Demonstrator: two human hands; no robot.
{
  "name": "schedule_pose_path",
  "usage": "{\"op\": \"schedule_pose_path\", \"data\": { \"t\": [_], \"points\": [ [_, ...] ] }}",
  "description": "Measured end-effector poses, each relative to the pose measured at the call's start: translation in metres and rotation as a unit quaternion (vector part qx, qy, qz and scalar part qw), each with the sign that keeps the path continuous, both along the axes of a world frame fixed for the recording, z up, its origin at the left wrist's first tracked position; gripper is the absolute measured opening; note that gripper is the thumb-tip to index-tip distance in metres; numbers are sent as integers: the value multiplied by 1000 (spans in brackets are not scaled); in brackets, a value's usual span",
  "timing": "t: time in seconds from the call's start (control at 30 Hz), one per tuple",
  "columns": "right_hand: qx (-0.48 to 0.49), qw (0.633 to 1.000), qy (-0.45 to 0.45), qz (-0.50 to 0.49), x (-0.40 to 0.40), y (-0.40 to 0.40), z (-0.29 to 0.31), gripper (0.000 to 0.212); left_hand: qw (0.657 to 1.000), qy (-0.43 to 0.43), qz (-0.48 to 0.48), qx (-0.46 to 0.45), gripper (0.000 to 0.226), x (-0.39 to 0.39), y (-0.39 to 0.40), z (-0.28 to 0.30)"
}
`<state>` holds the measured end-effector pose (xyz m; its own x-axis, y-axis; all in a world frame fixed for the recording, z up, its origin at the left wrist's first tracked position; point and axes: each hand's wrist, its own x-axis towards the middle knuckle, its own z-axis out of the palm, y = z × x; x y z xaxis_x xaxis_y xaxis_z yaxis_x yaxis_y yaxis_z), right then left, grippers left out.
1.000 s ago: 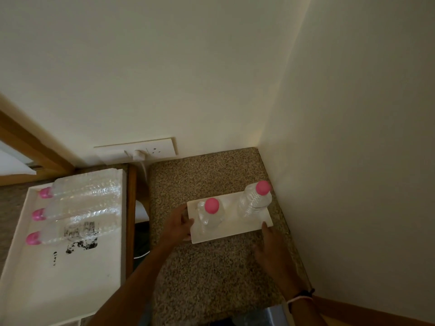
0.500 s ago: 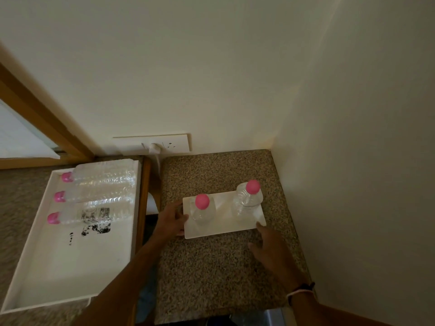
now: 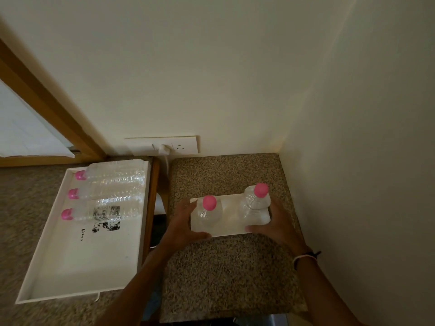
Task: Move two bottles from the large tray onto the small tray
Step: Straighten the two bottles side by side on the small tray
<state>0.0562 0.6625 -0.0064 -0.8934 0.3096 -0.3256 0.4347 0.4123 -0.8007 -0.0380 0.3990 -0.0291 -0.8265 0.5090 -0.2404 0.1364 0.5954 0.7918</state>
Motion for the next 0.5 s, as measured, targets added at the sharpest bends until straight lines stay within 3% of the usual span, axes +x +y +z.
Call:
{"op": "schedule_pose_path", "data": {
  "t": [0.5],
  "points": [
    [5, 999, 6, -42, -16, 0, -19, 97, 999, 34, 29, 7, 90, -4, 6, -3]
  ]
}}
